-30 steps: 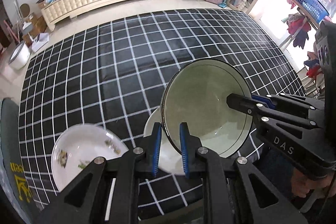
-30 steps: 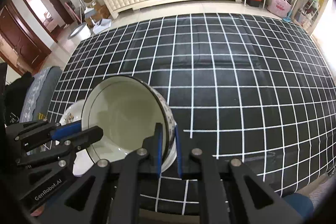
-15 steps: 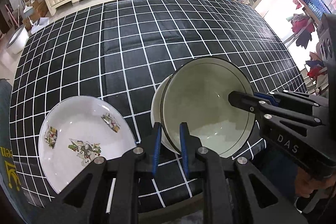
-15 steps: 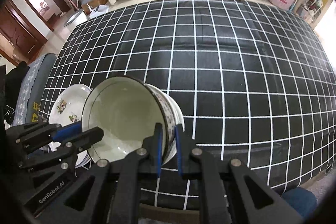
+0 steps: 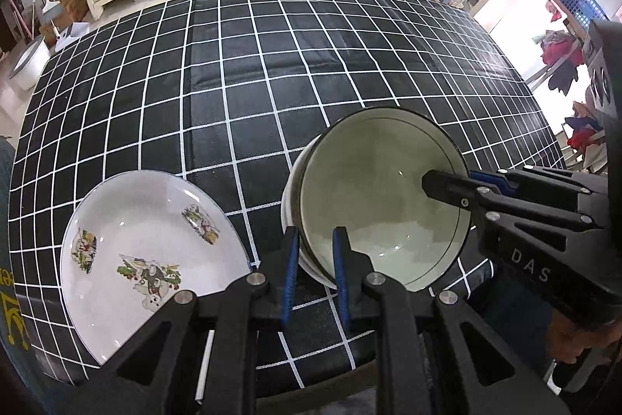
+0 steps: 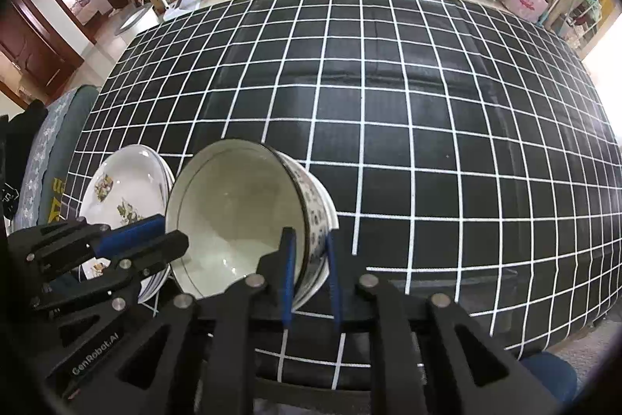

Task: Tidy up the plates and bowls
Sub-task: 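Carry the blue-patterned bowl onto the nested bowls and open the left tool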

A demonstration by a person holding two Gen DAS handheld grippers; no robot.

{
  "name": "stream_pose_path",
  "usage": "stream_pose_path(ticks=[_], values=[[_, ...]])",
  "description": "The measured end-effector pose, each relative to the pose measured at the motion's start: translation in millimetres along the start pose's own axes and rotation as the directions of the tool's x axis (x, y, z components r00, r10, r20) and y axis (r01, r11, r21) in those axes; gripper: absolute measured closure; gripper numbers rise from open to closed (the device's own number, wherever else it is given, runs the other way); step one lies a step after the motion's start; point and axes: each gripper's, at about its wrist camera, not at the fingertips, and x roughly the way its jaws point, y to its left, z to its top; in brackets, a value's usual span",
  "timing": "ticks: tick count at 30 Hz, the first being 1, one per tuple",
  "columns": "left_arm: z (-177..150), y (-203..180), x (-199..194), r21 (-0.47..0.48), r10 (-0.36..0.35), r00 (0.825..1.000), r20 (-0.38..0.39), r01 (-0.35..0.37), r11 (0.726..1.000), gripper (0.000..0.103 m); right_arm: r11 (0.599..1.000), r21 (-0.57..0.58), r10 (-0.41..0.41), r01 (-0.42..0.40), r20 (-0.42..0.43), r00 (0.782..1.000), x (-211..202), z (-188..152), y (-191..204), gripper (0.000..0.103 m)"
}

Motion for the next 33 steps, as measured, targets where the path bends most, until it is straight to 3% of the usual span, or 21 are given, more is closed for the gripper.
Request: stream_pose_path(ticks=[2,4,6,9,14,20,21,27,30,33], values=[[-0.6,0.8,-0.4,-0.001,0.005,1.000,0.003,-0.005,1.000,0.088,1.000,0.000,0.011,-0.011,-0.005,1.000,-1.4,-0.6,-0.9,0.079],[-0.8,3.2,-2.2,-0.011,-0.009,1.000,0.007,0.009,1.000,0.088,1.000,0.005,0.013,-0.013,0.005,1.000,-5.7,-2.0,-2.2,0.067],[-0.8,6.2,-6.8,-0.015,-0.016,1.000,0.020,0.016,1.000,0.088,1.000,0.018,0.023,-0.023,0.025,0.999,-11.3,-2.0,-4.7,0.048],[-0.4,8.7,-13.8,-0.013,-0.009,0.999,0.044,0.009,1.000,0.087,0.998,0.046,0.035,-0.038,0.059,0.998,-17.1,0.0,-10.9,0.039],[3.4,14.7,-15.7,-0.042,-0.001,0.998,0.058,0.004,0.999,0.075,0.996,0.094,0.000,-0.003,0.033,0.999,-2.0,6.5,-25.4,0.038],[4.6,20.5,-4.6,-0.070,0.008,0.999,0.048,-0.005,0.998,0.075,0.989,0.141,0.040,-0.041,0.013,0.999,13.9,6.2,-38.5,0.038],[4.7,21.0,-3.6,-0.069,0.007,0.999,0.049,-0.003,0.998,0.070,0.988,0.148,0.039,-0.041,0.012,0.999,14.7,5.4,-38.3,0.038],[6.8,16.2,-6.3,-0.055,0.009,0.997,0.071,-0.005,0.998,0.067,0.990,0.131,0.036,-0.043,0.053,0.998,-2.2,2.8,-31.6,0.038],[4.1,15.6,-13.2,-0.069,0.008,0.997,0.076,-0.003,0.998,0.053,0.992,0.123,0.022,-0.032,0.083,0.996,-16.5,-3.1,-26.7,0.038],[0.1,16.7,-26.8,-0.088,-0.013,0.994,0.105,0.022,0.996,0.053,0.993,0.120,0.005,-0.019,0.113,0.994,-32.4,-10.2,-24.5,0.037]])
